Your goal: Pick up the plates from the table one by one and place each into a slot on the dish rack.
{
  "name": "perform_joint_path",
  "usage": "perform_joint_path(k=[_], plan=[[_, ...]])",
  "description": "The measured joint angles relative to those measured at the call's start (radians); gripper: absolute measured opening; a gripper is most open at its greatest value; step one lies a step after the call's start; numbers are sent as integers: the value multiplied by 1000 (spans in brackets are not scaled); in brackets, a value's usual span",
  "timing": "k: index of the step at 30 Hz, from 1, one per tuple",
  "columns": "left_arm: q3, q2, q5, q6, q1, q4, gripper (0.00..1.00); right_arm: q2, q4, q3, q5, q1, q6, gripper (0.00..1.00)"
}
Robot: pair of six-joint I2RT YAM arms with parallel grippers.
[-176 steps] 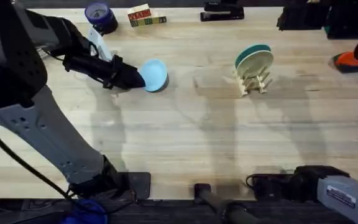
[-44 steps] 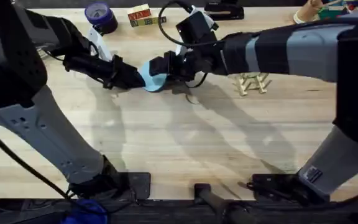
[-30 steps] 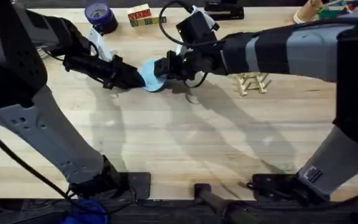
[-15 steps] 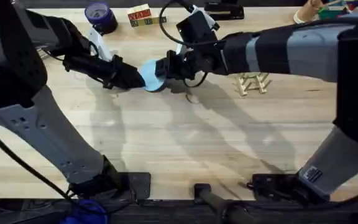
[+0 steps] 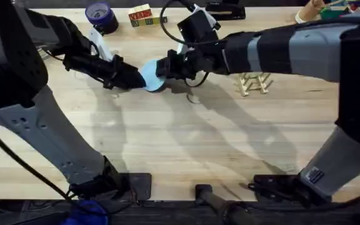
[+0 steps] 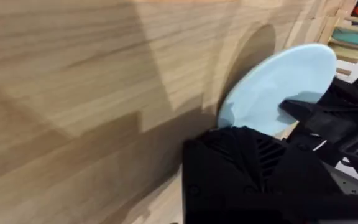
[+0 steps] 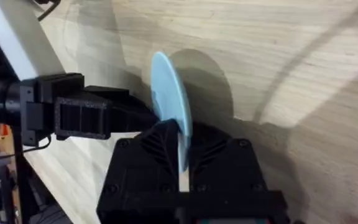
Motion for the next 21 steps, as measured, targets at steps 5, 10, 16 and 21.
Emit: perform_joint_path(k=[5, 10, 16, 21], plan=[[61, 25, -34, 0, -5, -68, 43, 0, 1, 2, -7, 0, 0, 69], [146, 50, -102, 0, -11, -146, 43, 0, 6, 5, -12, 3, 0, 57], [278, 63, -155, 0, -10, -251, 42, 0, 8, 9, -13, 3, 2, 42], [397, 63, -164, 0, -10, -345, 42, 0, 9, 9, -13, 3, 4, 39]])
